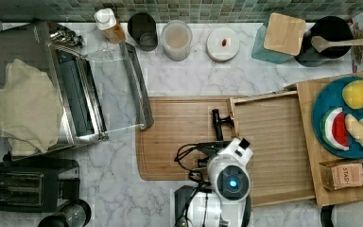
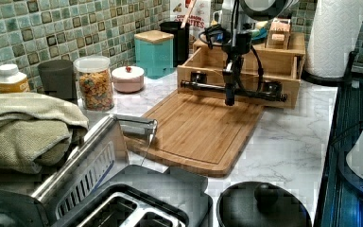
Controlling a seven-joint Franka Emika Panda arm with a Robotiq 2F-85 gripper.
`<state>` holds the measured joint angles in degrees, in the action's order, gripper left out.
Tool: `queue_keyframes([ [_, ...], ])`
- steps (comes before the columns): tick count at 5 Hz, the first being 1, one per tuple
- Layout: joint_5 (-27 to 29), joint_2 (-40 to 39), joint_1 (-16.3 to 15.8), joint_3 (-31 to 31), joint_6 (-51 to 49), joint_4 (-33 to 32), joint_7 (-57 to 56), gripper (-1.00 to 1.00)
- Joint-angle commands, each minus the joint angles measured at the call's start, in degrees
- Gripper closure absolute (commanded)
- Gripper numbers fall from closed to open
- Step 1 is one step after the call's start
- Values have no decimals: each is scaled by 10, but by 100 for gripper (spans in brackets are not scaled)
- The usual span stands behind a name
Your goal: Close the drawer.
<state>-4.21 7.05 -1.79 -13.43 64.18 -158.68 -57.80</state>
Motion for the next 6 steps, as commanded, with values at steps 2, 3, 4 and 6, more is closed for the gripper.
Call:
queue_keyframes([
  [2,61,-52,51,-102,-68,175,-155,100],
  [3,71,-66,74,-123,-80,213,-179,100],
  [4,110,-106,77,-159,-73,256,-274,100],
  [6,57,-135,107,-186,-117,339,-309,100],
])
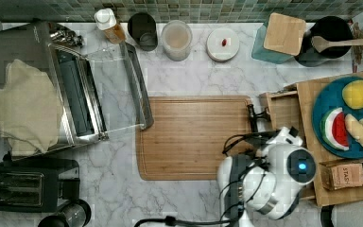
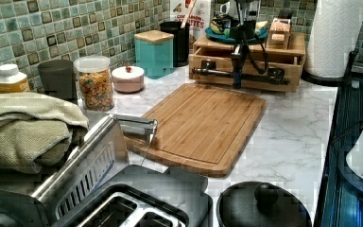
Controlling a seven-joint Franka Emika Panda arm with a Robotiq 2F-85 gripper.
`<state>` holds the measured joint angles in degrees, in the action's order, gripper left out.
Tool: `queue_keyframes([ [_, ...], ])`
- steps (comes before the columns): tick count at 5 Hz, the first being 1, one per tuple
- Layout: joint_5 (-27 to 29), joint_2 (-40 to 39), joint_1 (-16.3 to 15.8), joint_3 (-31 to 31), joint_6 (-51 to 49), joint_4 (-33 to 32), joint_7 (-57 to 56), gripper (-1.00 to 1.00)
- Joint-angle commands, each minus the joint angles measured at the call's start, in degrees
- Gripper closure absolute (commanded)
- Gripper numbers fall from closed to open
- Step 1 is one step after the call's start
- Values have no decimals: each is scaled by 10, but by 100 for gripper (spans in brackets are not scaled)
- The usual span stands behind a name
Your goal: Close the drawer.
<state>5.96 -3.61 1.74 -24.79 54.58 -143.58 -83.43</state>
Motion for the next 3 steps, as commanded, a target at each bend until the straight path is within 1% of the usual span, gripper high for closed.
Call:
queue_keyframes([
  [1,-76,-37,76,-76,18,190,-18,100],
  [2,-76,-46,87,-68,62,184,-18,100],
  [3,-39,-82,97,-63,154,184,-60,100],
])
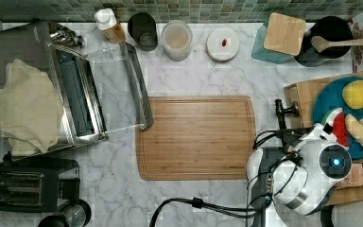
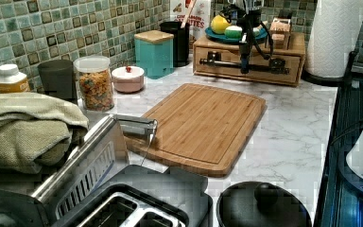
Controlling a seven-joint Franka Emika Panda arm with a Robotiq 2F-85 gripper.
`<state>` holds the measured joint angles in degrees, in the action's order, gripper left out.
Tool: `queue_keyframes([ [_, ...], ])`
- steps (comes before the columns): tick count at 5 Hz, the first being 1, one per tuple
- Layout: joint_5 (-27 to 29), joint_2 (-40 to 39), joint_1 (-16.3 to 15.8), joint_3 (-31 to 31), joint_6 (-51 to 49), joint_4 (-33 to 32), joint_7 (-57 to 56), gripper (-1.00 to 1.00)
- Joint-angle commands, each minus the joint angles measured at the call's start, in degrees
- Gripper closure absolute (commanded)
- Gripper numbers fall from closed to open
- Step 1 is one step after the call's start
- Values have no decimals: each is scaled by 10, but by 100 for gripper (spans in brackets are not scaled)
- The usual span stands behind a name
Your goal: Close the drawer.
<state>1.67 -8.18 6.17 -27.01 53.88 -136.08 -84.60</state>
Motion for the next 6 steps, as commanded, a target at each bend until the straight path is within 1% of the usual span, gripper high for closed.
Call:
queue_keyframes([
  [1,11,-66,57,-42,91,174,-64,100],
  [6,11,-65,58,-41,91,175,-64,100],
])
